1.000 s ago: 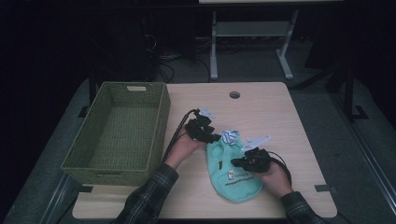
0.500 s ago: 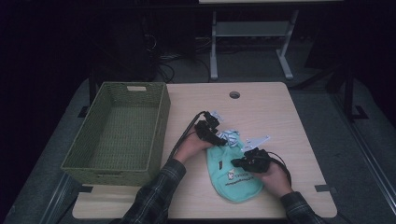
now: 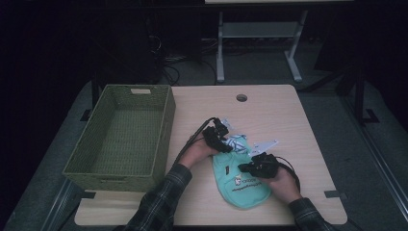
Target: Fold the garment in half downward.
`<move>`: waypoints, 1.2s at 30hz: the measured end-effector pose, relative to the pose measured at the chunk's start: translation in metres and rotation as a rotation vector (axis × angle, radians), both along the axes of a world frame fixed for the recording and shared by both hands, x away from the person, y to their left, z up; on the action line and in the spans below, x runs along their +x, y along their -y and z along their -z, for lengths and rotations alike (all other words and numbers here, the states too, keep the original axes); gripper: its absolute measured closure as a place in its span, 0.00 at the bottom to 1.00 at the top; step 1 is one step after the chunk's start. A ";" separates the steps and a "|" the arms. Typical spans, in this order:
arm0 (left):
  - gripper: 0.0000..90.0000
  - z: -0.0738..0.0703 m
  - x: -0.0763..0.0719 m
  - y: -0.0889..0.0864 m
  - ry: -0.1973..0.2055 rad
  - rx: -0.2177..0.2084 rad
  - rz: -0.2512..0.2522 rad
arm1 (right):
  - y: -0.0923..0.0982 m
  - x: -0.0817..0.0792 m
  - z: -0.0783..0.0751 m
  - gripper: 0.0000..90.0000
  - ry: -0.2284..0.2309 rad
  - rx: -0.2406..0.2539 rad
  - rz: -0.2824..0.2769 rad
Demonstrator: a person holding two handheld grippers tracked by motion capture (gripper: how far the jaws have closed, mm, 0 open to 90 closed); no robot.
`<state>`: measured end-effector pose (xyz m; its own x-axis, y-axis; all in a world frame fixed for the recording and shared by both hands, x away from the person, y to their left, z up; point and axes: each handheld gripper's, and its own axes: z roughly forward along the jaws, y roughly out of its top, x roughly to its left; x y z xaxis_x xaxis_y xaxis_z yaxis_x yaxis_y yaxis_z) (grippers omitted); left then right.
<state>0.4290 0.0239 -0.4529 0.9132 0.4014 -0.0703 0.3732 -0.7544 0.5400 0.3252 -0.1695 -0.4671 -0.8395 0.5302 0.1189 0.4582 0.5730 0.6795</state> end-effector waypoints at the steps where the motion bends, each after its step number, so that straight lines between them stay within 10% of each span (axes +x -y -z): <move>1: 0.69 0.001 -0.001 0.001 -0.013 -0.020 -0.008 | 0.000 0.000 0.000 1.00 0.000 0.000 0.000; 9: 0.91 0.000 -0.001 0.000 -0.031 -0.025 -0.014 | 0.000 -0.001 0.000 1.00 0.001 -0.003 0.003; 36: 0.91 -0.057 -0.015 -0.025 0.113 -0.064 -0.046 | 0.005 -0.008 -0.005 1.00 -0.006 0.008 0.010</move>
<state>0.4144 0.0491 -0.3963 0.8974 0.4411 0.0048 0.3409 -0.7005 0.6269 0.3171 -0.1740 -0.4616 -0.8333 0.5378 0.1280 0.4679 0.5629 0.6814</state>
